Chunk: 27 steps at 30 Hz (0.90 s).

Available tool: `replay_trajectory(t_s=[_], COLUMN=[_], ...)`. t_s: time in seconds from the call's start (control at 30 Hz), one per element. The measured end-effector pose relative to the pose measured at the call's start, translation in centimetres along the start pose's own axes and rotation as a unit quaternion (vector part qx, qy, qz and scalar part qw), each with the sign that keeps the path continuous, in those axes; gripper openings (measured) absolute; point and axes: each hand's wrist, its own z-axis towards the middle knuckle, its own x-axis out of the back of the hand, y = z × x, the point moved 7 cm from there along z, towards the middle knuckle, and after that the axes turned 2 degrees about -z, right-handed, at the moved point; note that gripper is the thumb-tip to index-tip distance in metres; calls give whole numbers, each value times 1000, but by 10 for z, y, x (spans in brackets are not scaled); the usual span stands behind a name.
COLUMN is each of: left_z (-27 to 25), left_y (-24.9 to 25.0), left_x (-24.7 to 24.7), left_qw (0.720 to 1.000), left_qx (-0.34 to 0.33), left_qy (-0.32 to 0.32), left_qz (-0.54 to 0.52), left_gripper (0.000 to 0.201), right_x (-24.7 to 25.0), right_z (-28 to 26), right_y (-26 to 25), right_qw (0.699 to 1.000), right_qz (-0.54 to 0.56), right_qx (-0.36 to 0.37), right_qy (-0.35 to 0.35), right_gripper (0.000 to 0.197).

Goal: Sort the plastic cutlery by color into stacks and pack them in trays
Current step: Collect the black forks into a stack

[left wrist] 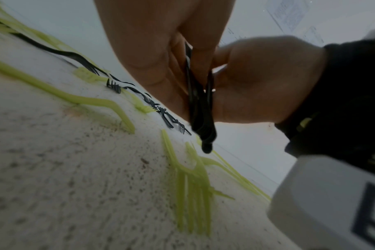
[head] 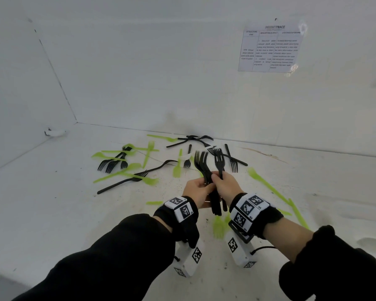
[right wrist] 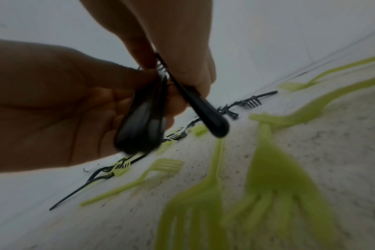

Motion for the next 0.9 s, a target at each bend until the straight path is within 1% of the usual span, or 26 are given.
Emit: replay_trajectory(t_s=[0.1, 0.17, 0.27, 0.37, 0.47, 0.53, 0.6, 0.63, 0.7, 0.83, 0.9], left_z=[-2, 0, 5, 8, 9, 11, 15, 17, 19, 22, 23], left_y=[2, 4, 8, 12, 15, 18, 20, 21, 22, 25, 25], left_x=[4, 12, 27, 42, 58, 68, 79, 84, 93, 109, 114], left_qw=[1000, 1000, 1000, 1000, 1000, 1000, 999, 999, 999, 1000, 999], left_qx=[-2, 0, 0, -1, 6, 5, 5, 6, 4, -6, 0], left_qy=[0, 14, 29, 26, 20, 22, 24, 23, 16, -2, -19], left_qz=[7, -3, -1, -9, -20, -20, -32, -39, -39, -24, -29], left_gripper=[12, 13, 13, 15, 14, 12, 15, 15, 16, 18, 18], right_x=[-4, -7, -13, -26, -47, -55, -59, -61, -69, -84, -91], right_z=[4, 7, 9, 11, 10, 12, 14, 15, 15, 17, 21], right_y=[-5, -10, -15, -17, -25, -31, -34, -34, -38, -47, -47], right_qw=[998, 998, 1000, 1000, 999, 999, 997, 996, 995, 997, 997], right_qz=[51, 57, 25, 4, 6, 21, 54, 72, 85, 35, 56], right_qx=[-42, -33, 1, 15, 25, 32, 27, 22, 23, 45, 38], right_qy=[-1, -4, -12, -10, -25, -3, 39, 50, 54, 59, 43], right_gripper=[33, 34, 30, 28, 27, 31, 30, 28, 24, 21, 17])
